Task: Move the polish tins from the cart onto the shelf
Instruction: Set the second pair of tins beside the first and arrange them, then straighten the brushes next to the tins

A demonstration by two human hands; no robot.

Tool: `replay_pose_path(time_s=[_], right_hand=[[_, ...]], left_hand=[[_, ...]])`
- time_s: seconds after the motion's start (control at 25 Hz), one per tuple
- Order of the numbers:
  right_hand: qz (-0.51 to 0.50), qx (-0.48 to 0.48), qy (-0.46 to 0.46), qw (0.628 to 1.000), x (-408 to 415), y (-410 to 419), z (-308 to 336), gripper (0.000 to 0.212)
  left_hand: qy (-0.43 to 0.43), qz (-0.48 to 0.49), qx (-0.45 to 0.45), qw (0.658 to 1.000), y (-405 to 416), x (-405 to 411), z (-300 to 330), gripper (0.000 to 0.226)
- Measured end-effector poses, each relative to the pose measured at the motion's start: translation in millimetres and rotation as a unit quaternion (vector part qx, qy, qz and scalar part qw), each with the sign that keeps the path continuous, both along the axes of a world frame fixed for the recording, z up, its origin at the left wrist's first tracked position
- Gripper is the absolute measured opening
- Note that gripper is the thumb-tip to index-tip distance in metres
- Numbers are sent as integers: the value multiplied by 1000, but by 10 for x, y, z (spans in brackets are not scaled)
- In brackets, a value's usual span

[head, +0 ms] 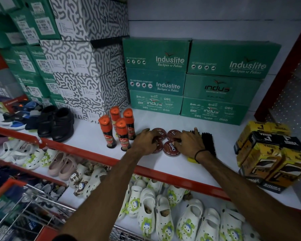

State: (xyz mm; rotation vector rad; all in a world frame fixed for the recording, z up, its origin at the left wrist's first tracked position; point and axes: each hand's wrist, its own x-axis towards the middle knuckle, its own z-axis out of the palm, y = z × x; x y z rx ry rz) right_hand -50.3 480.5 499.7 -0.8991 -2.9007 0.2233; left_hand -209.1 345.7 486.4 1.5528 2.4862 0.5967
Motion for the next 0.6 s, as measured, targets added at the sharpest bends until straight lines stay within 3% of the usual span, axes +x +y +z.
replay_pose_path(time_s=[0.16, 0.28, 0.44, 0.6], right_hand=[[-21, -102, 110, 988, 128, 82, 175, 46], [-72, -124, 169, 975, 398, 274, 316, 48], [-179, -160, 128, 962, 757, 410, 295, 60], [-215, -221, 105, 946, 909, 336, 157, 50]], left_hand=[[-4, -14, 38, 999, 75, 127, 44, 53], [-16, -65, 29, 997, 228, 373, 111, 54], [9, -119, -10, 993, 454, 721, 123, 62], [31, -119, -44, 991, 534, 892, 74, 84]])
